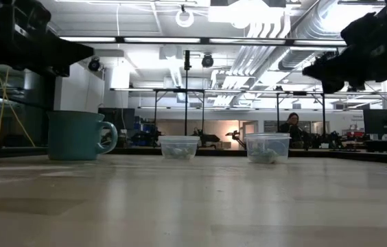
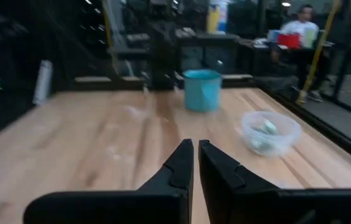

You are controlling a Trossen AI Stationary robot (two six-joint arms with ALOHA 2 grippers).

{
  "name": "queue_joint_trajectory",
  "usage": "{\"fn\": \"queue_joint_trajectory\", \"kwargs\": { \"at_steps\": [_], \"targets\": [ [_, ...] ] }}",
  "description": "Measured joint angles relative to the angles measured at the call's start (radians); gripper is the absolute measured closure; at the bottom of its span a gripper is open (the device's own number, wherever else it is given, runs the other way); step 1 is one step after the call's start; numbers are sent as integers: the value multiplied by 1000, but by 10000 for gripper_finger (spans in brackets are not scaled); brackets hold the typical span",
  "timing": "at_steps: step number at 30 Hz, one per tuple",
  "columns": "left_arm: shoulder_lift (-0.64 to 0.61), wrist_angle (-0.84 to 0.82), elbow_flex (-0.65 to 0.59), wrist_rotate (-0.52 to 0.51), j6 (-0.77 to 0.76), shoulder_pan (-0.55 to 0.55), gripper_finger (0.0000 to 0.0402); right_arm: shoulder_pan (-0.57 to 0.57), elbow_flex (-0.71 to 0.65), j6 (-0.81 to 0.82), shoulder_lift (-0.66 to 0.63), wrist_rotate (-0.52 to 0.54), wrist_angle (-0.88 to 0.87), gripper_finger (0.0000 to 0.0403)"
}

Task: Pick and place items into bin
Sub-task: Return to Home Position

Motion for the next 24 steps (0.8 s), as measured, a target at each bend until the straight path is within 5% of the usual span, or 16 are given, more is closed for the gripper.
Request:
{"fn": "queue_joint_trajectory", "kwargs": {
  "at_steps": [5,14,24],
  "targets": [
    [-107,-105,0,0,-40,0,338,0,0,52,-95,-50,-52,387],
    [-195,-207,0,98,-38,-1,381,0,0,50,-300,-51,-211,387],
    [-191,-229,-1,76,-46,0,308,0,0,46,-335,-43,-219,386]
  ]
}}
